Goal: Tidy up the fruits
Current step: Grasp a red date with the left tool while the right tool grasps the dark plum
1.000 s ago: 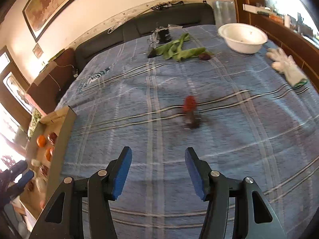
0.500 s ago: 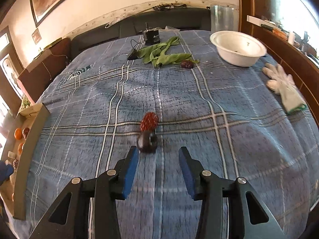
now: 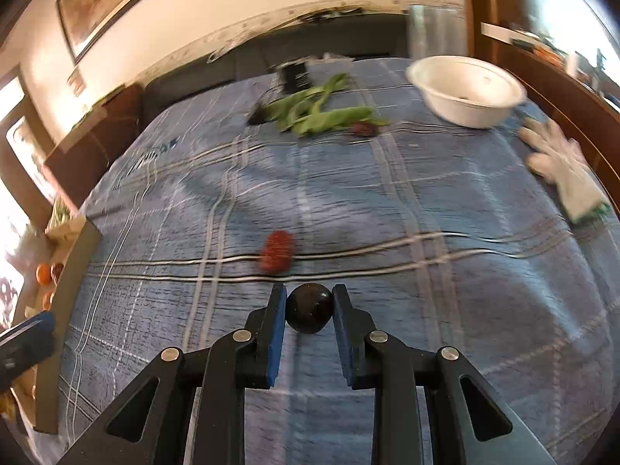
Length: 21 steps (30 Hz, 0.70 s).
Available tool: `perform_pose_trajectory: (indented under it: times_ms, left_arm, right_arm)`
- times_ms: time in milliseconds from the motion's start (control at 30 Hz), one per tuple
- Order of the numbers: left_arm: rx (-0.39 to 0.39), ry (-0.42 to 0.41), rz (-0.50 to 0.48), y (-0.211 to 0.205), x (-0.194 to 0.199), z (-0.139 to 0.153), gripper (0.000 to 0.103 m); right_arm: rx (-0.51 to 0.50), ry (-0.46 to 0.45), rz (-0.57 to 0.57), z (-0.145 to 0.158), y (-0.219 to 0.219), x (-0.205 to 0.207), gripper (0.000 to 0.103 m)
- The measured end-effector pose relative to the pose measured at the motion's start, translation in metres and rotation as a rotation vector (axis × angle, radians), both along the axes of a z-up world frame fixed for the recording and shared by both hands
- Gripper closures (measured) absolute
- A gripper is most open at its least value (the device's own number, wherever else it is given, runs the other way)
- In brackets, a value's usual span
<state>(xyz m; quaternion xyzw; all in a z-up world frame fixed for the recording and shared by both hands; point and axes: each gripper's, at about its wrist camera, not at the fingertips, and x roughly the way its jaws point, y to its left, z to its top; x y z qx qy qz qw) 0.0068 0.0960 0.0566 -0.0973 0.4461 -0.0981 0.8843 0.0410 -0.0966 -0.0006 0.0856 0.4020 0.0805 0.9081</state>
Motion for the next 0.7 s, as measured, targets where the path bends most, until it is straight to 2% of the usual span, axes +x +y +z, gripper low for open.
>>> perform_pose_trajectory:
  times_ms: [100,167,233,400,467,500,567,700]
  left_arm:
    - [0.003,0.002,-0.088,-0.031,0.02,-0.007,0.034]
    - [0.006,-0.003,-0.139,-0.051,0.034,-0.012,0.049]
    - [0.02,0.001,-0.17,-0.071,0.05,-0.018,0.054]
    - [0.034,0.042,-0.174,-0.095,0.09,-0.04,0.058]
    - [0.057,0.047,-0.188,-0.103,0.099,-0.048,0.069]
    - [0.082,0.021,-0.193,-0.107,0.1,-0.048,0.07]
    - [0.102,0.019,-0.207,-0.111,0.101,-0.049,0.084]
    - [0.093,0.011,-0.193,-0.105,0.096,-0.047,0.084]
  right_arm:
    - [0.039,-0.01,-0.05,0.003,-0.024,-0.008,0.078]
    - [0.051,-0.021,-0.072,0.004,-0.033,-0.013,0.078]
    - [0.065,-0.028,-0.089,0.005,-0.04,-0.014,0.078]
    - [0.105,0.0,-0.114,-0.001,-0.053,-0.01,0.078]
    - [0.105,0.001,-0.118,-0.002,-0.056,-0.009,0.077]
    - [0.105,-0.001,-0.12,-0.001,-0.056,-0.008,0.077]
    - [0.105,-0.006,-0.121,-0.001,-0.057,-0.008,0.077]
    - [0.101,-0.005,-0.121,0.0,-0.056,-0.007,0.077]
